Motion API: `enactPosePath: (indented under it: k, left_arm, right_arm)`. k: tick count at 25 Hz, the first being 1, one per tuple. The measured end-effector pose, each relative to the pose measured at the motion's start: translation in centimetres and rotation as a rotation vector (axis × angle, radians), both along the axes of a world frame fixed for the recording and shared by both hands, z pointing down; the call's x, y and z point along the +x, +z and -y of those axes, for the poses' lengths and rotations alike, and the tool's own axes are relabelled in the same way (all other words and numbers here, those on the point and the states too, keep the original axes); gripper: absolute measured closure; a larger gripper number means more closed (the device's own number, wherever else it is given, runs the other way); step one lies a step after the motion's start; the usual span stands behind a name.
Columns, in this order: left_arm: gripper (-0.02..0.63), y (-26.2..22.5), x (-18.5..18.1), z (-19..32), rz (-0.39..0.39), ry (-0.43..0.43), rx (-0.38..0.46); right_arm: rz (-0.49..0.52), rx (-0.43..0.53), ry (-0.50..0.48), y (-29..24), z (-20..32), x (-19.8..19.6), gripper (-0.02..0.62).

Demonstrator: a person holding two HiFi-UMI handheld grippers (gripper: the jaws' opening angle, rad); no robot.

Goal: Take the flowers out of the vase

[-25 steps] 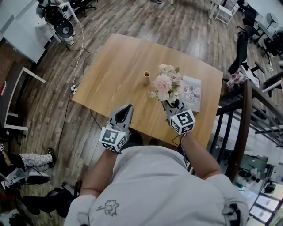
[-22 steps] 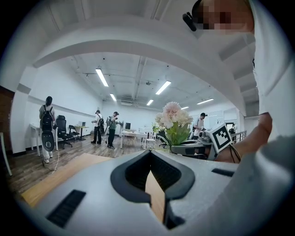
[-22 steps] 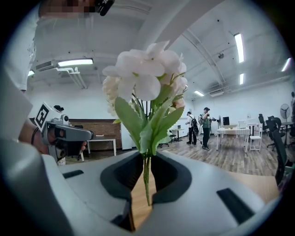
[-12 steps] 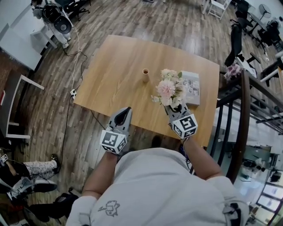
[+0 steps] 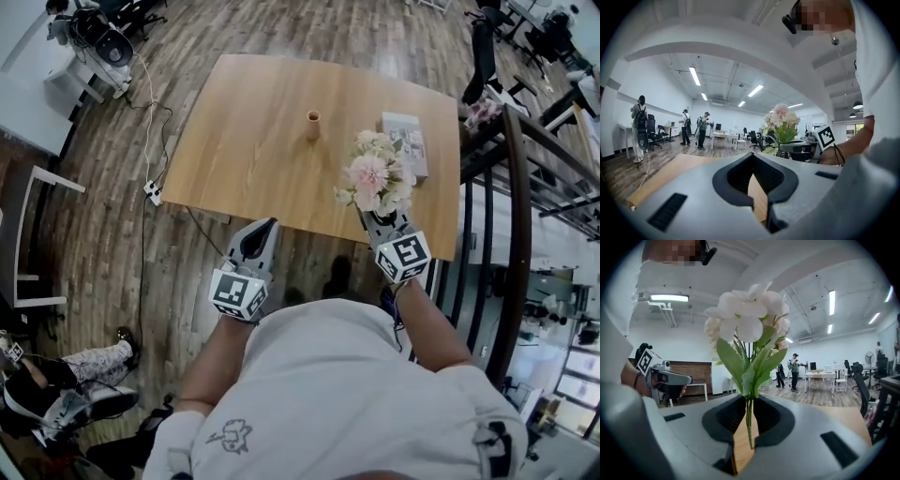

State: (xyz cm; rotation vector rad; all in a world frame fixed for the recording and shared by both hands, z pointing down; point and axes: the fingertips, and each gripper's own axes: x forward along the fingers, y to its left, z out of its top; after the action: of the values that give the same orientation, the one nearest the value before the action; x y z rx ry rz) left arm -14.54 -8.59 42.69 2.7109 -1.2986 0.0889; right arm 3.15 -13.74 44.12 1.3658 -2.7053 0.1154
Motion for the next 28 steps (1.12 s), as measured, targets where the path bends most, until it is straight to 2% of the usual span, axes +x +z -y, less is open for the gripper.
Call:
enactPosePath:
  k: [10,17,28]
  left_arm:
    - [0.601,0.9,-0.4,-5.4,-0.033,0.044,-0.024]
    - [0.601,-0.5,2.3,-8.1,-0.031,0.007,0.011]
    - [0.601,-0.9,8.9,-13.8,-0.03,-0.039,0.019]
  right_arm:
    - [-0.015,-0.025,0.047,0.8,-7.5,1.2,0.541]
    - [-0.013,-0.003,0.011,-0.1,-10.4,5.1,0.541]
    - [-0.018,-0.021,-0.089,0.2,-16.7,11.6,0.54]
